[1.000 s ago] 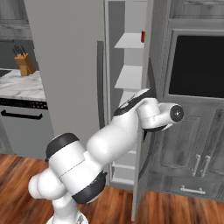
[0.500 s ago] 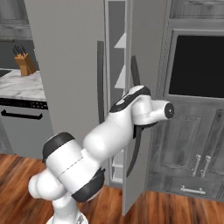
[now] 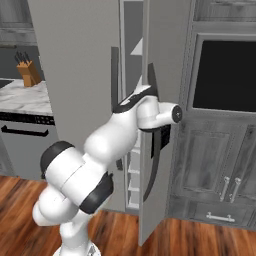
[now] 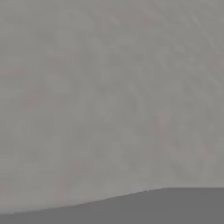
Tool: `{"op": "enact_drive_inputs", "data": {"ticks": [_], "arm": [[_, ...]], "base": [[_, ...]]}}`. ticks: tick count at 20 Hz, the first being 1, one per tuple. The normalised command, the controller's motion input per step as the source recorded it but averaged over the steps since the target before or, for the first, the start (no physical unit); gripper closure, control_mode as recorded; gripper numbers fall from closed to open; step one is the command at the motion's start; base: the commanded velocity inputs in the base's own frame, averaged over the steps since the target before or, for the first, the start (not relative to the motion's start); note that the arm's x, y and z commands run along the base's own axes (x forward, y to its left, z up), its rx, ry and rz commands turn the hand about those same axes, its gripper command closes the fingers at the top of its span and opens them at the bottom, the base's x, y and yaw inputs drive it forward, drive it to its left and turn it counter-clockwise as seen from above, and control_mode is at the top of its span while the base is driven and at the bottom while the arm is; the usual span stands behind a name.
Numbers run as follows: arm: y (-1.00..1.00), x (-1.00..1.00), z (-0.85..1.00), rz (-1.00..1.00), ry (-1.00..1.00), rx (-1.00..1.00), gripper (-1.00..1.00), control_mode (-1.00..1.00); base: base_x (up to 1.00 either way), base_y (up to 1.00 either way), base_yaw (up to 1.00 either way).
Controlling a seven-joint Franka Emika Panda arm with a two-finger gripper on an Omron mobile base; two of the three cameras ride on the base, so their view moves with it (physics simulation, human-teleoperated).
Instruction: Pick up the frozen steak from the freezer, place it on any shelf in the fridge, and close the fridge and freezer doors when done.
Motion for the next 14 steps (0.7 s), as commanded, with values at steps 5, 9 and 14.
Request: {"op": "enact_drive_inputs", "data": {"ticks": [5,9,14], "arm": [[0.08,0.43,0.36,0.00,-0.07,0.00,-1.00,-1.00],[-0.33,-0.68,0.62,0.00,-0.22,0.00,-1.00,-1.00],[-0.58,-1.00,0.12,0.00,-0.29,0.00,-1.00,-1.00]], "base": [[0.00,0.00,0.00],[0.00,0.00,0.00],[0.00,0.00,0.00]]}}
